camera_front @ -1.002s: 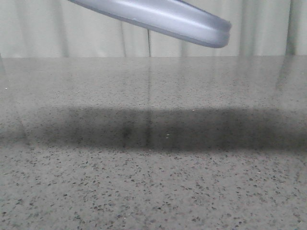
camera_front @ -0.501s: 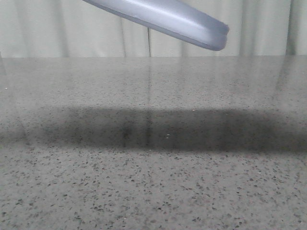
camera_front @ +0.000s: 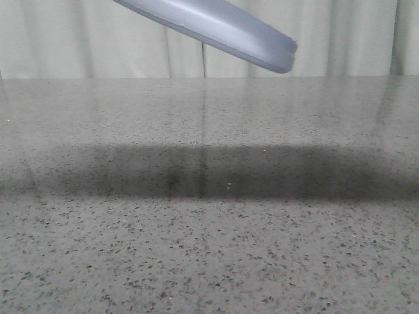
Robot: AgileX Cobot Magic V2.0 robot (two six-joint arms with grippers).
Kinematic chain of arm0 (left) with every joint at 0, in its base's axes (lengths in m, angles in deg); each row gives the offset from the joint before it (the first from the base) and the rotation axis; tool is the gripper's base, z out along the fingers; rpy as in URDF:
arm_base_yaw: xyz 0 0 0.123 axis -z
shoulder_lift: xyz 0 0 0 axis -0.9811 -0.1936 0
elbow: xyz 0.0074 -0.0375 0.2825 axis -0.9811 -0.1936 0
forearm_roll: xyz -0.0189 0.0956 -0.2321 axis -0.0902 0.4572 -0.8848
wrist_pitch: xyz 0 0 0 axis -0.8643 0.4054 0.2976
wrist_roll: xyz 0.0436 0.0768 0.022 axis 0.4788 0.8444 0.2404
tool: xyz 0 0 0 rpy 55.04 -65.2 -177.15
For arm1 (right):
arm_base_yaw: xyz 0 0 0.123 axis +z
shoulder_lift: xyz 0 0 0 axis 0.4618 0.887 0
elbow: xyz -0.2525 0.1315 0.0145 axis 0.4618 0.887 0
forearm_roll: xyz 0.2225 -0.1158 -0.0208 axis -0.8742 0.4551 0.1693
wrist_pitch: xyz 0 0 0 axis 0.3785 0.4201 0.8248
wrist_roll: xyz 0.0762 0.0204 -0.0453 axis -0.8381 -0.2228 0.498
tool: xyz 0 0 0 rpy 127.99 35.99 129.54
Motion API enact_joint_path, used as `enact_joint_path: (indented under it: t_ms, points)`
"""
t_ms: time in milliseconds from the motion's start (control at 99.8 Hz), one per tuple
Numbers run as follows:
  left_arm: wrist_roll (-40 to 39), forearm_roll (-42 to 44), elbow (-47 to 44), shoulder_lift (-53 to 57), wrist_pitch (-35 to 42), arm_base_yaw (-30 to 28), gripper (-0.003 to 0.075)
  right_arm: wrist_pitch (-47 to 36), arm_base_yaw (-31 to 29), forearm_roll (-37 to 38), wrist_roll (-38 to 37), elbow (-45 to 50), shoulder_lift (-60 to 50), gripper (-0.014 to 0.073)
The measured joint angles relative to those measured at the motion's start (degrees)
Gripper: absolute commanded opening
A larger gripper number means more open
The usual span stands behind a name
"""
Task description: Insert blue slippers together front up
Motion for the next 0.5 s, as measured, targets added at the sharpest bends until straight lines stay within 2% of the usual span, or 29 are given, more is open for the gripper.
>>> enact_joint_path:
  t_ms: [341,501]
  points:
    - [0.13,-0.37,0.0,0.0,0.0,-0.2,0.0016,4.29,-0.14,-13.1,14.13,0.21,7.46,-0.0107]
    - [0.24,-0.48,0.0,0.0,0.0,-0.2,0.0016,6.58,-0.22,-16.51,18.83,0.35,10.19,-0.0107]
